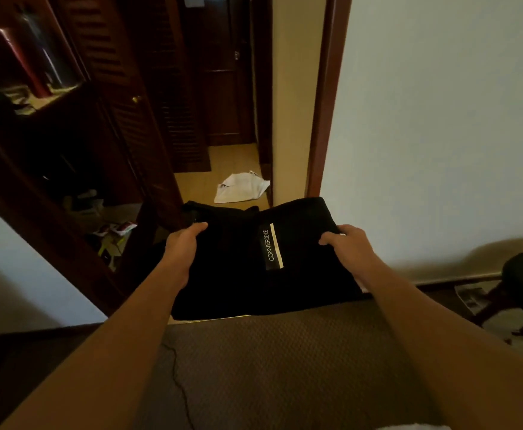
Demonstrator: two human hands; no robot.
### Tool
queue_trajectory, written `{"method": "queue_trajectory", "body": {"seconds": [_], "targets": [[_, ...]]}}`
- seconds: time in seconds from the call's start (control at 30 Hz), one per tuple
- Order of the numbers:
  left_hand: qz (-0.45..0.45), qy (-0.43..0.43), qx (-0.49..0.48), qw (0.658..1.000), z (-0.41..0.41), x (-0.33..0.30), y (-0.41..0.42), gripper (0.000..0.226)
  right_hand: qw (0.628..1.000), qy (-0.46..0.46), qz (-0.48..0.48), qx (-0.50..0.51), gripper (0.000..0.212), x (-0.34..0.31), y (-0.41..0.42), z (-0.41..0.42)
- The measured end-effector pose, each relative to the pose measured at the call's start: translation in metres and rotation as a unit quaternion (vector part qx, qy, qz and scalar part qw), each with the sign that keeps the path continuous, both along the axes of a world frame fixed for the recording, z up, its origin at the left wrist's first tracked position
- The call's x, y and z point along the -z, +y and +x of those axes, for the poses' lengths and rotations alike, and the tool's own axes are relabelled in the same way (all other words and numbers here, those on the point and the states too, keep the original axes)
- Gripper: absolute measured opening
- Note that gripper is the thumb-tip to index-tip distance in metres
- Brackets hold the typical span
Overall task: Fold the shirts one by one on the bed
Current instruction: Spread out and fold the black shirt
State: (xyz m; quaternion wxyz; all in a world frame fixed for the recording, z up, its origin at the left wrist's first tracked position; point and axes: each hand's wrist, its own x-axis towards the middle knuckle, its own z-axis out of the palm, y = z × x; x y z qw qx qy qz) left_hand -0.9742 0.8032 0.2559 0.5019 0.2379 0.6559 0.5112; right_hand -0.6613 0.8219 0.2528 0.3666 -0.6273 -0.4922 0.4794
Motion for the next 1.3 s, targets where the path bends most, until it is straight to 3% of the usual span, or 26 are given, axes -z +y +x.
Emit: {"method": "queue_trajectory", "body": {"seconds": [0.2,0.33,0.6,0.77,1.17,1.3], "targets": [[-0.013,-0.015,-0.026,0.999,-0.033,0.013,0.063,0.034,0.999,-0.015,-0.011,-0.044,0.01,0.01,0.086,-0.032],[-0.019,-0.02,-0.048,0.998,-0.047,0.015,0.119,0.039,0.997,-0.02,-0.014,-0.074,0.022,0.012,0.158,-0.051],[-0.006,-0.008,-0.088,0.996,-0.069,0.006,0.206,0.035,0.993,-0.021,0.001,-0.119,0.021,-0.001,0.269,-0.075],[-0.004,-0.004,-0.087,0.996,-0.1,0.008,0.262,0.046,0.994,-0.006,-0.005,-0.113,0.026,0.001,0.33,-0.105],[-0.007,-0.009,-0.025,1.0,-0.207,0.009,0.428,0.03,0.997,-0.001,-0.014,-0.07,0.015,0.015,0.48,-0.209],[0.003,0.008,-0.02,1.0,-0.241,0.004,0.479,0.038,0.998,0.003,-0.012,-0.055,0.02,0.014,0.523,-0.242]]}}
